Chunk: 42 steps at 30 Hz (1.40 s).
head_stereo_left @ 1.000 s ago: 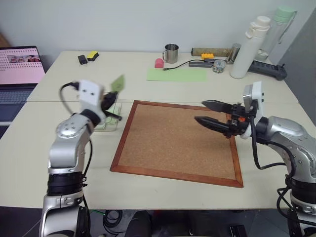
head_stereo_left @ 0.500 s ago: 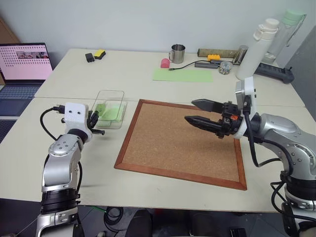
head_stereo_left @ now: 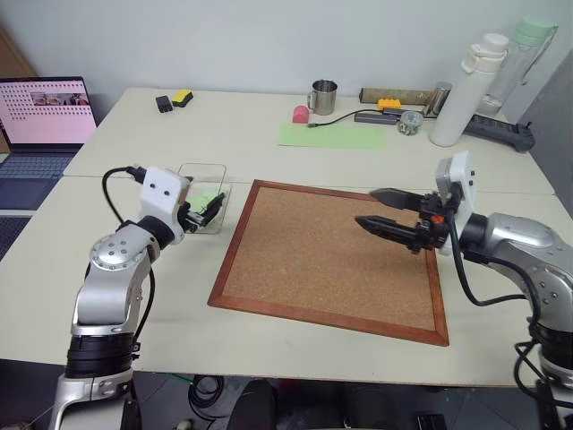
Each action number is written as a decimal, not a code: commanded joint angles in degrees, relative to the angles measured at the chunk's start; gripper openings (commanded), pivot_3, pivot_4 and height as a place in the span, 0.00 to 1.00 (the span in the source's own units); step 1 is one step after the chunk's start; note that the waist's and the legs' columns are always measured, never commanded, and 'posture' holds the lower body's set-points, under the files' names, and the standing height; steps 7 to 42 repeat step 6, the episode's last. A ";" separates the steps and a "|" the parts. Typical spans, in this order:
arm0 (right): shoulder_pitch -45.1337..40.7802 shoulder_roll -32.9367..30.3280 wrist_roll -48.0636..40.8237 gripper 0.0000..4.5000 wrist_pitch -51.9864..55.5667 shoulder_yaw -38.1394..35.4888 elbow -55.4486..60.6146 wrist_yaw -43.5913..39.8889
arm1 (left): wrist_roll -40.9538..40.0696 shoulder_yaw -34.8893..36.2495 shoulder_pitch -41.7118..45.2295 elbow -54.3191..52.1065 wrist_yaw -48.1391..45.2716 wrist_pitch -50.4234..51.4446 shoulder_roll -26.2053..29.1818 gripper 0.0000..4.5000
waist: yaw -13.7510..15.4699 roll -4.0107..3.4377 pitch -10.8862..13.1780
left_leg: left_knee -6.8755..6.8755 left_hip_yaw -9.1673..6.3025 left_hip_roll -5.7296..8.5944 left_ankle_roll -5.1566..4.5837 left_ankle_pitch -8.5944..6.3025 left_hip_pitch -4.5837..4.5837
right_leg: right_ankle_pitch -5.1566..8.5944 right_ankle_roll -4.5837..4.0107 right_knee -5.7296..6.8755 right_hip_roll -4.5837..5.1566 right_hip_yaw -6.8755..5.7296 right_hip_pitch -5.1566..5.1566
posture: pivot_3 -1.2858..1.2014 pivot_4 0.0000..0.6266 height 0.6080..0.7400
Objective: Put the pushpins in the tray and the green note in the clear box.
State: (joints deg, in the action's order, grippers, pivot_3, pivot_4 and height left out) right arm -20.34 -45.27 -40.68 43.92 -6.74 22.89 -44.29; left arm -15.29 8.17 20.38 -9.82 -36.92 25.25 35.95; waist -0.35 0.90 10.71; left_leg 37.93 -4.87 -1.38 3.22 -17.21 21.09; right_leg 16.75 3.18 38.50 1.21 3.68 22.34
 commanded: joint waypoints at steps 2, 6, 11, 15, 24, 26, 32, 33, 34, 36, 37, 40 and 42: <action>5.36 -3.15 4.26 0.75 -5.33 -2.86 -0.96 -3.03 | -7.92 -2.84 0.60 -5.93 -10.44 7.10 3.97 0.90 | -0.31 0.01 0.00 | -0.01 0.03 -0.03 -0.01 0.00 -0.03 | 0.00 0.00 0.02 -0.05 0.03 0.00 | 0.52 0.24 1.00; 9.64 -2.24 4.41 0.75 -6.09 -4.44 0.81 -1.60 | -7.41 -6.13 1.12 -4.54 -14.89 6.52 6.00 0.90 | -0.99 0.01 0.01 | -0.01 0.04 -0.05 -0.01 0.00 -0.06 | 0.00 0.00 0.09 -0.10 0.06 0.00 | 0.52 0.24 1.00; 9.64 -2.24 4.41 0.75 -6.09 -4.44 0.81 -1.60 | -7.41 -6.13 1.12 -4.54 -14.89 6.52 6.00 0.90 | -0.99 0.01 0.01 | -0.01 0.04 -0.05 -0.01 0.00 -0.06 | 0.00 0.00 0.09 -0.10 0.06 0.00 | 0.52 0.24 1.00; 9.64 -2.24 4.41 0.75 -6.09 -4.44 0.81 -1.60 | -7.41 -6.13 1.12 -4.54 -14.89 6.52 6.00 0.90 | -0.99 0.01 0.01 | -0.01 0.04 -0.05 -0.01 0.00 -0.06 | 0.00 0.00 0.09 -0.10 0.06 0.00 | 0.52 0.24 1.00; 9.64 -2.24 4.41 0.75 -6.09 -4.44 0.81 -1.60 | -7.41 -6.13 1.12 -4.54 -14.89 6.52 6.00 0.90 | -0.99 0.01 0.01 | -0.01 0.04 -0.05 -0.01 0.00 -0.06 | 0.00 0.00 0.09 -0.10 0.06 0.00 | 0.52 0.24 1.00; 9.64 -2.24 4.41 0.75 -6.09 -4.44 0.81 -1.60 | -7.41 -6.13 1.12 -4.54 -14.89 6.52 6.00 0.90 | -0.99 0.01 0.01 | -0.01 0.04 -0.05 -0.01 0.00 -0.06 | 0.00 0.00 0.09 -0.10 0.06 0.00 | 0.52 0.24 1.00; 9.64 -2.24 4.41 0.75 -6.09 -4.44 0.81 -1.60 | -7.41 -6.13 1.12 -4.54 -14.89 6.52 6.00 0.90 | -0.99 0.01 0.01 | -0.01 0.04 -0.05 -0.01 0.00 -0.06 | 0.00 0.00 0.09 -0.10 0.06 0.00 | 0.52 0.24 1.00; 9.64 -2.24 4.41 0.75 -6.09 -4.44 0.81 -1.60 | -7.41 -6.13 1.12 -4.54 -14.89 6.52 6.00 0.90 | -0.99 0.01 0.01 | -0.01 0.04 -0.05 -0.01 0.00 -0.06 | 0.00 0.00 0.09 -0.10 0.06 0.00 | 0.52 0.24 1.00; 9.64 -2.24 4.41 0.75 -6.09 -4.44 0.81 -1.60 | -7.41 -6.13 1.12 -4.54 -14.89 6.52 6.00 0.90 | -0.99 0.01 0.01 | -0.01 0.04 -0.05 -0.01 0.00 -0.06 | 0.00 0.00 0.09 -0.10 0.06 0.00 | 0.52 0.24 1.00; 9.64 -2.24 4.41 0.75 -6.09 -4.44 0.81 -1.60 | -7.41 -6.13 1.12 -4.54 -14.89 6.52 6.00 0.90 | -0.99 0.01 0.01 | -0.01 0.04 -0.05 -0.01 0.00 -0.06 | 0.00 0.00 0.09 -0.10 0.06 0.00 | 0.52 0.24 1.00; 9.64 -2.24 4.41 0.75 -6.09 -4.44 0.81 -1.60 | -7.41 -6.13 1.12 -4.54 -14.89 6.52 6.00 0.90 | -0.99 0.01 0.01 | -0.01 0.04 -0.05 -0.01 0.00 -0.06 | 0.00 0.00 0.09 -0.10 0.06 0.00 | 0.52 0.24 1.00; 9.64 -2.24 4.41 0.75 -6.09 -4.44 0.81 -1.60 | -7.41 -6.13 1.12 -4.54 -14.89 6.52 6.00 0.90 | -0.99 0.01 0.01 | -0.01 0.04 -0.05 -0.01 0.00 -0.06 | 0.00 0.00 0.09 -0.10 0.06 0.00 | 0.52 0.24 1.00; 9.64 -2.24 4.41 0.75 -6.09 -4.44 0.81 -1.60 | -7.41 -6.13 1.12 -4.54 -14.89 6.52 6.00 0.90 | -0.99 0.01 0.01 | -0.01 0.04 -0.05 -0.01 0.00 -0.06 | 0.00 0.00 0.09 -0.10 0.06 0.00 | 0.52 0.24 1.00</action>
